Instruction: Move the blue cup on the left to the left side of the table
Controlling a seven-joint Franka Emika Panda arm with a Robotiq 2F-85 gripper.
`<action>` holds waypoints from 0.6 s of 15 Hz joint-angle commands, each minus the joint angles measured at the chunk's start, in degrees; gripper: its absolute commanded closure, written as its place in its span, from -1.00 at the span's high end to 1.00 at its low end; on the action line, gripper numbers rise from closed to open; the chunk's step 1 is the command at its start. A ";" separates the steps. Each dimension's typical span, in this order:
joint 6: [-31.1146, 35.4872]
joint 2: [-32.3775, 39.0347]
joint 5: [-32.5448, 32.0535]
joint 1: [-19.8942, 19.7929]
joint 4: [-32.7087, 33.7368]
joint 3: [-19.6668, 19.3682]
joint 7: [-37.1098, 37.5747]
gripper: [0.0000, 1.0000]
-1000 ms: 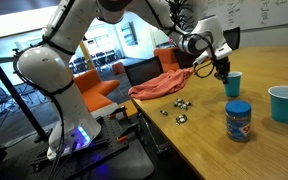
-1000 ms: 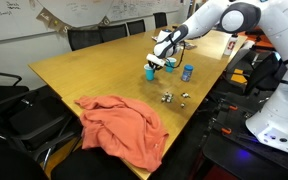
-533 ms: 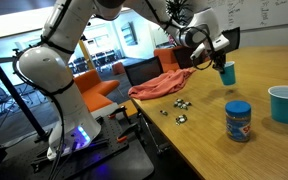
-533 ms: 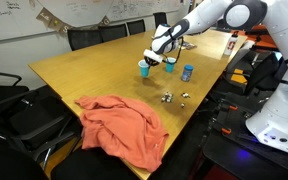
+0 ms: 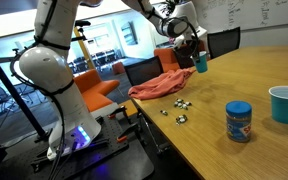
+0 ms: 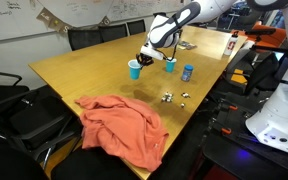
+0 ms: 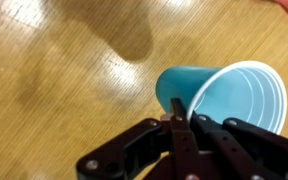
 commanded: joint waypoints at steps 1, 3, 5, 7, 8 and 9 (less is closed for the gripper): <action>-1.10 -2.95 0.64 1.02 -5.39 0.44 -4.00 -0.99; -0.85 -1.86 1.73 0.68 -5.88 1.39 -6.10 -0.99; -0.84 -0.83 3.22 -0.06 -6.20 2.68 -8.76 -0.99; -0.60 0.10 5.01 -0.56 -6.31 3.59 -11.30 -0.99; -0.48 0.61 5.71 -0.54 -6.18 3.68 -12.21 -0.99; -0.37 1.21 6.39 -0.50 -5.94 3.70 -13.14 -0.99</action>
